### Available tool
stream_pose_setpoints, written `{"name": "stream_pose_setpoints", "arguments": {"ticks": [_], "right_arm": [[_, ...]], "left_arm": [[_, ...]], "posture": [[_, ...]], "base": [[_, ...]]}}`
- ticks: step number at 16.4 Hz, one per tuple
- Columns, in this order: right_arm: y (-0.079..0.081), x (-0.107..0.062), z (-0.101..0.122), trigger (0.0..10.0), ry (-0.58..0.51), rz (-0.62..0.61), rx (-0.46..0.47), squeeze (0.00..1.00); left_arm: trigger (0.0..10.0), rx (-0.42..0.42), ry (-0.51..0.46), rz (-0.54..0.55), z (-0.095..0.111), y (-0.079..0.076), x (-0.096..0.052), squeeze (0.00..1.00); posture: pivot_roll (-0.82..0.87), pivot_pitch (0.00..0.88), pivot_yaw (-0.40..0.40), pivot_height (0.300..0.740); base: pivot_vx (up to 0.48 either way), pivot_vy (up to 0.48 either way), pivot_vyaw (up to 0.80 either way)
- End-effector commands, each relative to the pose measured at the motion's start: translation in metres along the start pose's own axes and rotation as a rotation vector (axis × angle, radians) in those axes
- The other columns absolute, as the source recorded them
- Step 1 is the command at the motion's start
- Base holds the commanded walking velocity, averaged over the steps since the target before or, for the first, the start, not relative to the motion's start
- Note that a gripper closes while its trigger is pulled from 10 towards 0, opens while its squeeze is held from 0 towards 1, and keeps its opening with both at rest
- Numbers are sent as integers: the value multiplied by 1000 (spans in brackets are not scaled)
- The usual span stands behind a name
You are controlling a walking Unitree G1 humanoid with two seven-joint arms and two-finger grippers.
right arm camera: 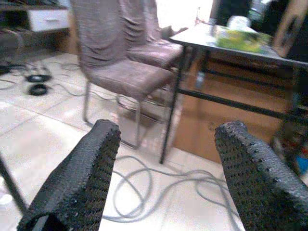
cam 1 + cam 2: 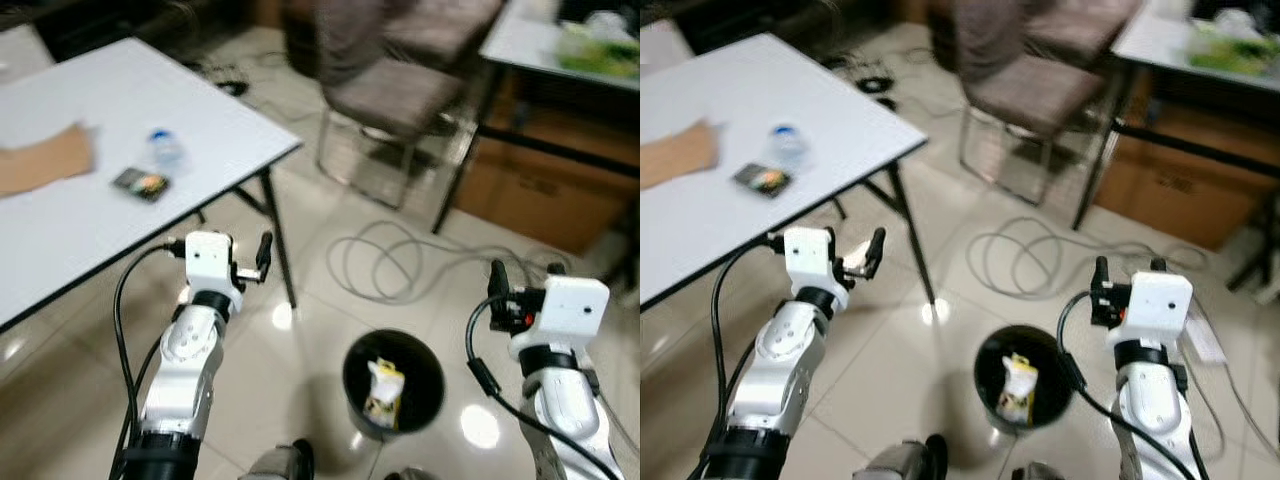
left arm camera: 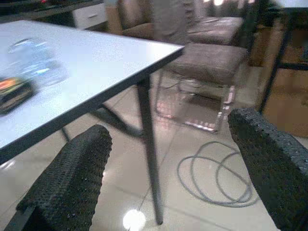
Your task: Picking trash to rubbish bin
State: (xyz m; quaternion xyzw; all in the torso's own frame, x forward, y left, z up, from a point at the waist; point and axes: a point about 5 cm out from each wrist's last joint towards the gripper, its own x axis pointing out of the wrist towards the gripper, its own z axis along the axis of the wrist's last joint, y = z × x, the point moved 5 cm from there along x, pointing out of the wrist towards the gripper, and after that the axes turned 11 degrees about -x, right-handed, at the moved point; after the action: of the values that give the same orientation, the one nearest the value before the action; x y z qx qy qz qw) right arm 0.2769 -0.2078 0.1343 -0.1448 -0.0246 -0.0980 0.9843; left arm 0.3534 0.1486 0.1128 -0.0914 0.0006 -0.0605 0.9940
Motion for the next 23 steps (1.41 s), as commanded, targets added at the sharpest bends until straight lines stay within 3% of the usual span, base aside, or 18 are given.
{"name": "stream_pose_setpoints", "arguments": {"ticks": [1,12,23], "right_arm": [[1,-2,2,10000,2,6,-12,0],[5,3,4,10000,-4,19,-11,0],[7,6,3,10000,-1,9,-2,0]], "left_arm": [[10000,-26,-5,7,4,0,0,0],[10000,-23,-12,20,10,-1,5,0],[10000,-26,34,22,2,-2,6,0]], "posture": [[-131,111,68,740],[-123,107,69,740],[-121,108,74,740]], "base": [[0,0,800],[0,0,800],[0,0,772]]}}
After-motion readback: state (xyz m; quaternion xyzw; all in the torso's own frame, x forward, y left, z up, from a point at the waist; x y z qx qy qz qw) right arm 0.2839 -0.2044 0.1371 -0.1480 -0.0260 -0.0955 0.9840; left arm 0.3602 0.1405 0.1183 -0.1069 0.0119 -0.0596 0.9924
